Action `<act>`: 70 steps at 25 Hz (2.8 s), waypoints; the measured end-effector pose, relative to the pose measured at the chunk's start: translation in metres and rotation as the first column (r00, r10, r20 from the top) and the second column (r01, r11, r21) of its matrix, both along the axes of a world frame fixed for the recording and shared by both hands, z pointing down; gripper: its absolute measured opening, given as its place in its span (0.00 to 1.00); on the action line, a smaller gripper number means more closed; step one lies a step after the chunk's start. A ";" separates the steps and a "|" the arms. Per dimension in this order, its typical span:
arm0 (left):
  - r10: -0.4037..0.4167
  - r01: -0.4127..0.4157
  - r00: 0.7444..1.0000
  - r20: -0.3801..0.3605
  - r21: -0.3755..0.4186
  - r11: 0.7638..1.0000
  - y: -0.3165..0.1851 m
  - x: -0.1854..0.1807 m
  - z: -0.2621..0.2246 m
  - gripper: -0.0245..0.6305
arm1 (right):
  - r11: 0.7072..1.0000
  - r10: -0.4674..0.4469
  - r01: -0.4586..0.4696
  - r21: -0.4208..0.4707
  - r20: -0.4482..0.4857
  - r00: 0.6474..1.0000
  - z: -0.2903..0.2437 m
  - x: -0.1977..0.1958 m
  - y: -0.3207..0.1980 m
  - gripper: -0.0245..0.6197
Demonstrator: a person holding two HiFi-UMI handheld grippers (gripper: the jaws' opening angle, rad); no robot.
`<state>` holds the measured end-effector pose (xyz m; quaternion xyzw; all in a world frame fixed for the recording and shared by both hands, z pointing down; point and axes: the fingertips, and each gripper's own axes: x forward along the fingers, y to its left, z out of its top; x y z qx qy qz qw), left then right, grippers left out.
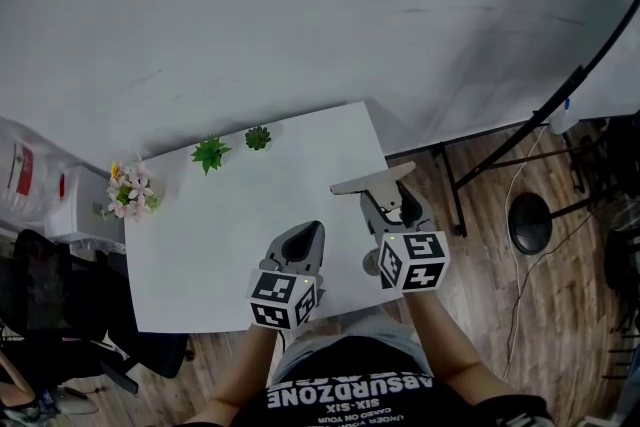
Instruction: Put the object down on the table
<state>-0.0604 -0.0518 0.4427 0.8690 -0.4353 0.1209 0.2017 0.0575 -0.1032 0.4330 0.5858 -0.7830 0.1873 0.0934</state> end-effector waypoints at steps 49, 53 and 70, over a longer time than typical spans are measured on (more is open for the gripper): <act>-0.129 0.131 0.991 0.033 -0.057 0.990 -0.032 0.011 0.034 0.03 | 0.983 -0.129 0.117 -0.145 -0.073 0.989 0.092 0.008 -0.052 0.48; -0.128 0.130 0.991 0.033 -0.059 0.990 -0.032 0.013 0.034 0.04 | 0.981 -0.135 0.123 -0.152 -0.076 0.988 0.095 0.008 -0.053 0.48; -0.102 0.104 0.994 0.033 -0.072 0.992 -0.039 0.028 0.042 0.03 | 0.972 -0.142 0.122 -0.199 -0.084 0.986 0.121 0.015 -0.055 0.48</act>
